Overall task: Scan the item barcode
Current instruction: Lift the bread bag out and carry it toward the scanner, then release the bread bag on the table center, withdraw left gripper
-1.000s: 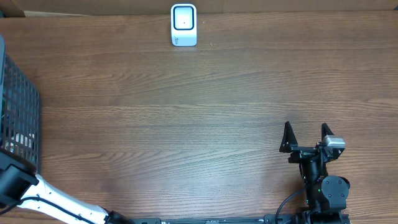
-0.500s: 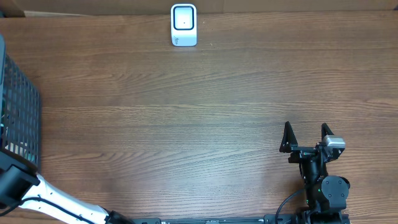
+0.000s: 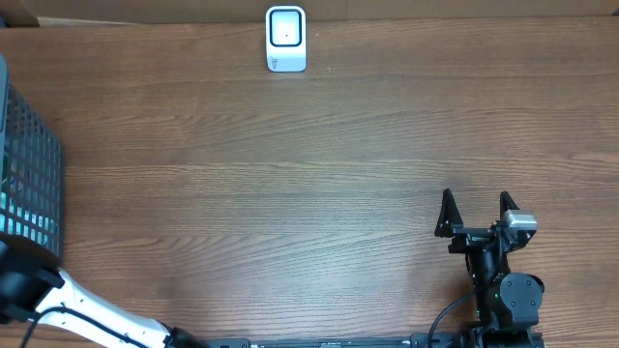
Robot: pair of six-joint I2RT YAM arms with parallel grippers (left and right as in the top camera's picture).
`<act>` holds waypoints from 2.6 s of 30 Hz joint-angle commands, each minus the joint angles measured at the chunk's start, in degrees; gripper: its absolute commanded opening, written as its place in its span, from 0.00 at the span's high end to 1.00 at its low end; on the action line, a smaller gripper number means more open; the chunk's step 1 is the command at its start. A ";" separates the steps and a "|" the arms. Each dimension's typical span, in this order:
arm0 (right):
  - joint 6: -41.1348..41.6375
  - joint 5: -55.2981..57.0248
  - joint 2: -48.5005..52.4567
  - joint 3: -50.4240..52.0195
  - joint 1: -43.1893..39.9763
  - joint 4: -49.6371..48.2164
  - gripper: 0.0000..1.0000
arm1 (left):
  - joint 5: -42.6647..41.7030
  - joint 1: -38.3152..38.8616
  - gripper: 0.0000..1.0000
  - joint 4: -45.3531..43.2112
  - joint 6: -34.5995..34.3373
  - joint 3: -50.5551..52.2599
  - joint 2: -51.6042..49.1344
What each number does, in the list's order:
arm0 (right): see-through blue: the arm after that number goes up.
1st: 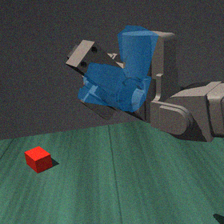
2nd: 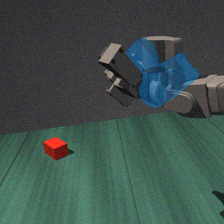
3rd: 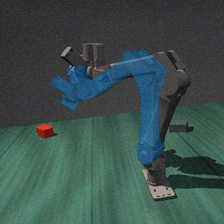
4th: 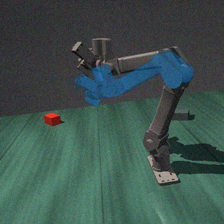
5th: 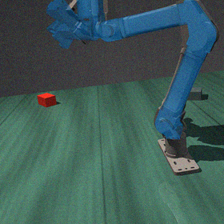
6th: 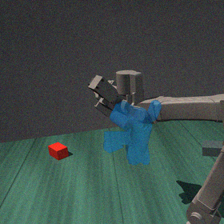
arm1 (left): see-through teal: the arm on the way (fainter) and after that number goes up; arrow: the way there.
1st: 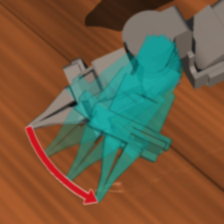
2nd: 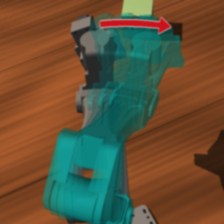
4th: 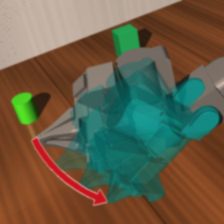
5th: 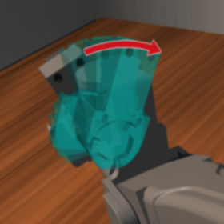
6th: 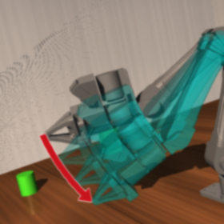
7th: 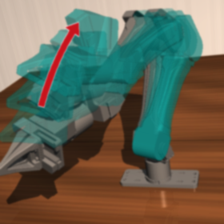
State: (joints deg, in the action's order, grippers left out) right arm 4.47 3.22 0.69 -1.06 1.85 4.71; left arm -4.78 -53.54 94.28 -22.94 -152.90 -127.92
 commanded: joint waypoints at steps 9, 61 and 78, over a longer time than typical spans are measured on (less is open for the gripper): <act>0.00 0.11 -0.52 0.61 -0.37 -0.28 0.00 | -7.04 10.05 0.96 -0.11 6.03 -5.22 16.87; 0.00 0.13 -0.52 0.61 -0.37 -0.28 0.00 | 5.64 59.43 0.22 1.97 -3.98 -4.24 13.38; 0.00 0.13 -0.52 0.61 -0.37 -0.28 0.00 | 4.04 8.66 0.14 2.38 -1.49 -2.47 18.38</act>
State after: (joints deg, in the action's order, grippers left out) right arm 4.49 3.22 0.69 -1.06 1.85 4.71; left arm 0.43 -39.44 96.49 -24.88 -156.64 -107.44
